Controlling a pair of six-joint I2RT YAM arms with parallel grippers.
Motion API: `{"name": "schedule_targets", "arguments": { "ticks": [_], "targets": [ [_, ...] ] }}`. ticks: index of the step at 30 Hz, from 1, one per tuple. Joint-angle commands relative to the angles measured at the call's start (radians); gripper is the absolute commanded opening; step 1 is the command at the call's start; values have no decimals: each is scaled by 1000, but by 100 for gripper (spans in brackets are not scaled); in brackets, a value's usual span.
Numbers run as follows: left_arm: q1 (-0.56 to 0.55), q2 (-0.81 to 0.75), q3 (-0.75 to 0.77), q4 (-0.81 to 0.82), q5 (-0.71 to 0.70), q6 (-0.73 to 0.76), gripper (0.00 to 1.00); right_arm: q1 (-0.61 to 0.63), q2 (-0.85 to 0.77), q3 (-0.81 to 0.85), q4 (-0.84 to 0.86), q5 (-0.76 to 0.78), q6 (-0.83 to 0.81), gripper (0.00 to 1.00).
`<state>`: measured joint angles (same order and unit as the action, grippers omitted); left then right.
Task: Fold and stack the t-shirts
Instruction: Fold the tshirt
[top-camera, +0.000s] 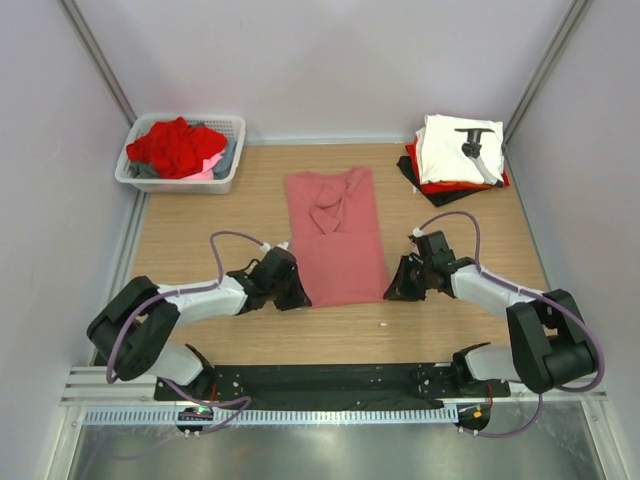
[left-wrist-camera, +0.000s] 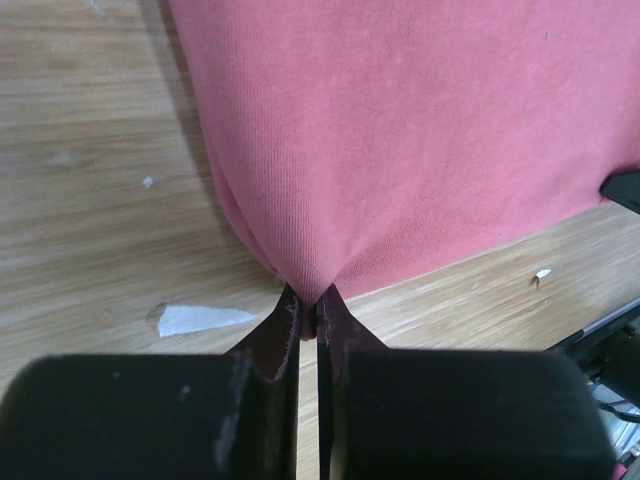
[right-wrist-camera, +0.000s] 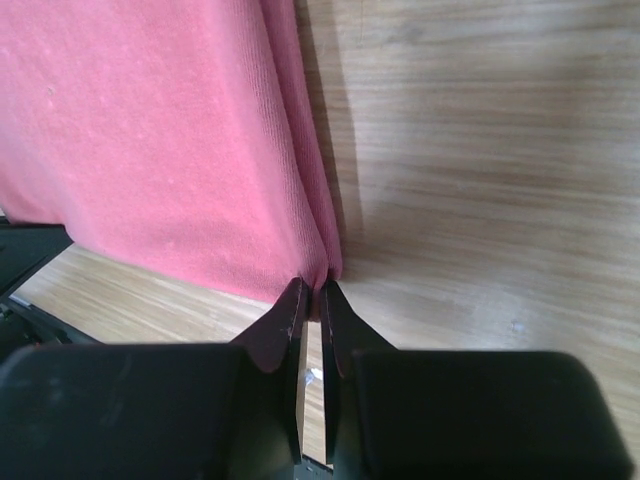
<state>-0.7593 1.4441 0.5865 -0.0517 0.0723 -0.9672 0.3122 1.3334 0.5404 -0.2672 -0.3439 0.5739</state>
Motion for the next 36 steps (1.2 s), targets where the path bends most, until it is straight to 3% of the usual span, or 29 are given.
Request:
{"name": "schedule_targets", "arguments": {
  "ticks": [1, 10, 19, 31, 36],
  "targets": [
    [-12, -47, -10, -112, -28, 4, 0, 2, -85, -7, -61, 3, -14, 1],
    [-80, -207, 76, -375, -65, -2, 0, 22, -325, 4, -242, 5, 43, 1],
    [-89, -274, 186, -540, -66, -7, 0, 36, -450, 73, -351, 6, 83, 1],
    [-77, -160, 536, -774, -178, 131, 0, 37, -274, 397, -379, 69, 34, 1],
    [4, -87, 665, -823, -174, 223, 0, 34, -166, 536, -375, 101, 12, 1]
  ]
}}
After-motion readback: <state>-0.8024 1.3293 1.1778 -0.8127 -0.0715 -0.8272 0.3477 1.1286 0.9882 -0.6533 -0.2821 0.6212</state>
